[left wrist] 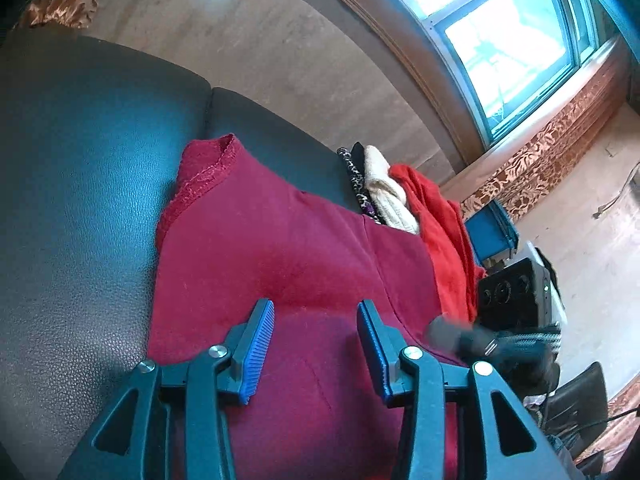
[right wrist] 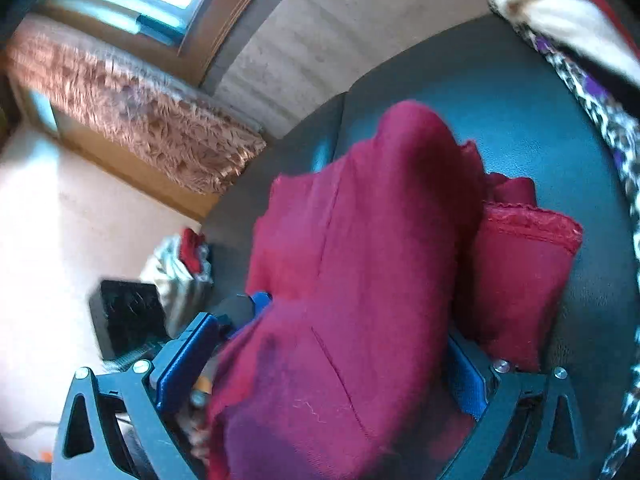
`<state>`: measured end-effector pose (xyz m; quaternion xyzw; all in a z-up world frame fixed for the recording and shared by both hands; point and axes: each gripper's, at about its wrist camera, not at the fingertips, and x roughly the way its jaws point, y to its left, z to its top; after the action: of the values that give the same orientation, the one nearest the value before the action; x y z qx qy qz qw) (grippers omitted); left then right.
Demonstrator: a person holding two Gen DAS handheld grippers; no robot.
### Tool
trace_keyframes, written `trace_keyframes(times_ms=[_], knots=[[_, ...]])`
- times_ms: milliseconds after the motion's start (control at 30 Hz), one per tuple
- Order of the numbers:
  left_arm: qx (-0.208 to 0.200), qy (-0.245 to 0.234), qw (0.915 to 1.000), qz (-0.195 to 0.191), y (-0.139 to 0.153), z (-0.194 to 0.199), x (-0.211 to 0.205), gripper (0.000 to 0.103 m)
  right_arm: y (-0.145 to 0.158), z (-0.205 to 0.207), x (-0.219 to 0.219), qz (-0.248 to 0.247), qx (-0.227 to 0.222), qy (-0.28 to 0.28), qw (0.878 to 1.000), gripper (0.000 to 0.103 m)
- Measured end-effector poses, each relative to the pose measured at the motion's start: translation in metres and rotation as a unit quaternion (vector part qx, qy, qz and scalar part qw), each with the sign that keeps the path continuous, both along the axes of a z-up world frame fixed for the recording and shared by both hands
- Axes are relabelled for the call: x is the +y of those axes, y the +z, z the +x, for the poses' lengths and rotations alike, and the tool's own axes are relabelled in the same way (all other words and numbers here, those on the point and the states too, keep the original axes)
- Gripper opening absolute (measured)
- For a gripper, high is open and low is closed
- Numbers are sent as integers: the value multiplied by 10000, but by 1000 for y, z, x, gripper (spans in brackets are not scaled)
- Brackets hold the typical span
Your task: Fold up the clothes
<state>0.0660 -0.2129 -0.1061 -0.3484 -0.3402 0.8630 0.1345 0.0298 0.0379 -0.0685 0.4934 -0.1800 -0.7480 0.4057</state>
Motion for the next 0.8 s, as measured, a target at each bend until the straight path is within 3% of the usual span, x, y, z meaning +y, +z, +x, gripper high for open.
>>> trace_keyframes(times_ms=[33, 100, 133, 167, 267, 333, 400, 500, 533, 667, 800], knots=[[-4, 34, 10000, 9, 1, 1, -1, 44, 1, 3, -1, 202, 97, 55, 9997, 102], [-7, 103, 9999, 23, 4, 3, -2, 44, 2, 6, -3, 606, 212, 35, 9979, 74], [27, 139, 9999, 5, 8, 6, -3, 44, 3, 5, -3, 652, 176, 10, 9977, 30], [110, 141, 9998, 1, 12, 9, -3, 45, 6, 2, -1, 551, 80, -9, 9985, 22], [552, 92, 9982, -205, 31, 25, -1, 46, 50, 13, -1, 502, 779, -16, 9957, 17], [746, 22, 9967, -304, 38, 32, 1, 47, 85, 24, 5, 159, 1319, -74, 9911, 16], [786, -232, 9960, -350, 37, 32, 8, 49, 93, 24, 22, 126, 1582, -306, 9868, 16], [213, -787, 9934, -803, 16, 17, 32, 50, 43, 7, 59, 253, 930, -774, 9923, 16], [226, -827, 9917, -954, 17, 17, 38, 50, 20, 1, 69, 250, 619, -906, 9936, 16], [274, -931, 9846, -1455, 23, 18, 57, 49, -43, -6, 111, -877, -307, -1271, 9875, 12], [742, -1070, 9828, -1308, 50, 19, 69, 49, -25, -13, 104, -667, -199, -959, 9930, 15]])
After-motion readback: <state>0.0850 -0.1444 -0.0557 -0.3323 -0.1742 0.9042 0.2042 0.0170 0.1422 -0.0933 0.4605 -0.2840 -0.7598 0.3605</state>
